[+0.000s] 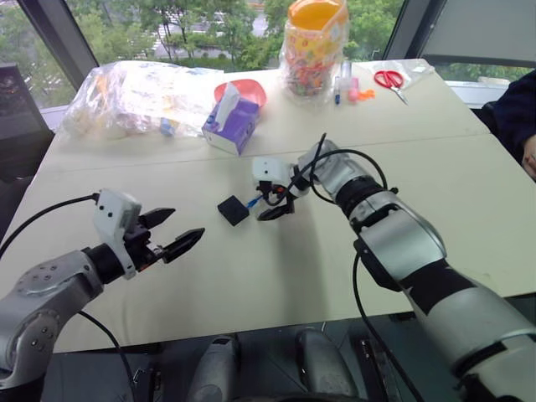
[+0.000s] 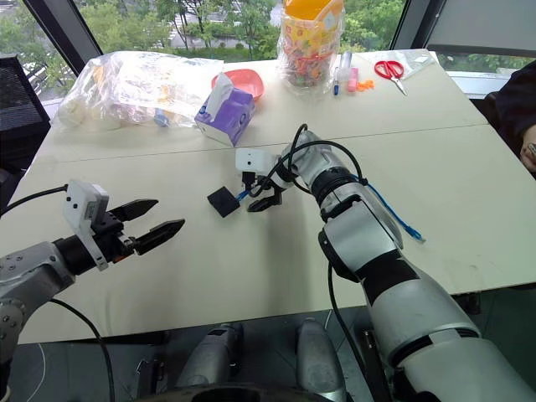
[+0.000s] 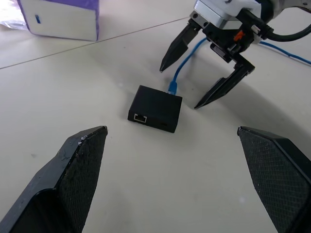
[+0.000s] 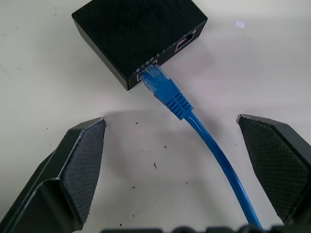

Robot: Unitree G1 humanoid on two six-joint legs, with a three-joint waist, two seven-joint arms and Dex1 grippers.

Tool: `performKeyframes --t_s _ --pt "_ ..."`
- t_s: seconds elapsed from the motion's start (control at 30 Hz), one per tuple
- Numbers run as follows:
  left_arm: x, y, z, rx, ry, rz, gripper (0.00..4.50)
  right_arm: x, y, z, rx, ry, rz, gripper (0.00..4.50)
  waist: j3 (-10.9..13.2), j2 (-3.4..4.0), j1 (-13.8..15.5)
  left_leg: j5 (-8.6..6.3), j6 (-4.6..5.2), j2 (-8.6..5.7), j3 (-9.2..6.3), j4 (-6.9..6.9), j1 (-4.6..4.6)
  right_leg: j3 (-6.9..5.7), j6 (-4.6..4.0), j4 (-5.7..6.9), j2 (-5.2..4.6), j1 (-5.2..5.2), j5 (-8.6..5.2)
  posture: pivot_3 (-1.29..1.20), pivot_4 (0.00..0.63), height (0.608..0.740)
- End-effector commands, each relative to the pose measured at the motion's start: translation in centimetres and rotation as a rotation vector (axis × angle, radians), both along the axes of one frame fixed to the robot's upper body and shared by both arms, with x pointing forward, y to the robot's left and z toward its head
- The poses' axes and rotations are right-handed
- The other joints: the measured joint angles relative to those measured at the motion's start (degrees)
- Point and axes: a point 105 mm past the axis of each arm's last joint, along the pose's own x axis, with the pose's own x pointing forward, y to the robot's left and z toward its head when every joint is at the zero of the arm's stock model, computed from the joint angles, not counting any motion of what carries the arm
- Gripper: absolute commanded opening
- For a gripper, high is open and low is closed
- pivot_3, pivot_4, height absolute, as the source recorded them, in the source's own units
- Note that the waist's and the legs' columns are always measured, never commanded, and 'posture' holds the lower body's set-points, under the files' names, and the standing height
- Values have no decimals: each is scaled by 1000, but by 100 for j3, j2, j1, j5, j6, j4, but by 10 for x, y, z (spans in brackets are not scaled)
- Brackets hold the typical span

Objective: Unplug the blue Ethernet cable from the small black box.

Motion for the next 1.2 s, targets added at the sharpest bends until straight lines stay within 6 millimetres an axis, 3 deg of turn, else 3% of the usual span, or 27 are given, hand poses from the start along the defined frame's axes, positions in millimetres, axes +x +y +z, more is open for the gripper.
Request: performKeyframes --t_s 0.03,0.23,0.37,0.53,0.67,0.83,1.0,1.2 --pt "-2 1 12 7 -73 11 4500 -1 14 9 14 -19 20 3191 0 0 0 0 0 0 0 0 4 1 -1 7 0 1 0 0 150 726" --pt "-3 3 7 6 -73 25 4500 -4 15 0 -10 5 24 41 0 0 6 0 0 6 1 1 30 5 -31 47 6 6 -18 0 150 726" --pt "-3 5 6 7 -72 31 4500 -4 13 0 -2 1 31 41 0 0 8 1 -1 7 0 4 33 6 -32 49 9 10 -19 0 150 726" --pt "-1 5 7 -20 -70 29 4500 8 13 23 102 -254 98 41 0 0 12 1 -1 7 0 4 33 7 -31 48 9 10 -18 0 150 726" --pt "5 0 13 -88 -70 -5 4500 13 5 56 264 -554 148 41 1 -2 13 1 -1 7 1 5 32 8 -30 48 9 10 -18 0 150 726" --pt "14 -14 19 -161 -25 -119 4500 -9 -5 83 389 -880 246 41 1 -5 14 2 -2 7 0 7 33 10 -13 48 9 14 -10 0 150 726" --pt "36 -26 35 -216 -39 -198 4500 -38 -17 82 380 -1150 274 41 0 -7 51 4 -2 7 1 8 35 13 -13 55 11 13 -11 0 150 726" --pt "46 -44 40 -201 -27 -309 4500 -58 -18 80 359 -1237 250 41 1 -9 55 6 -6 8 5 13 36 21 -13 54 12 14 -11 0 150 726"
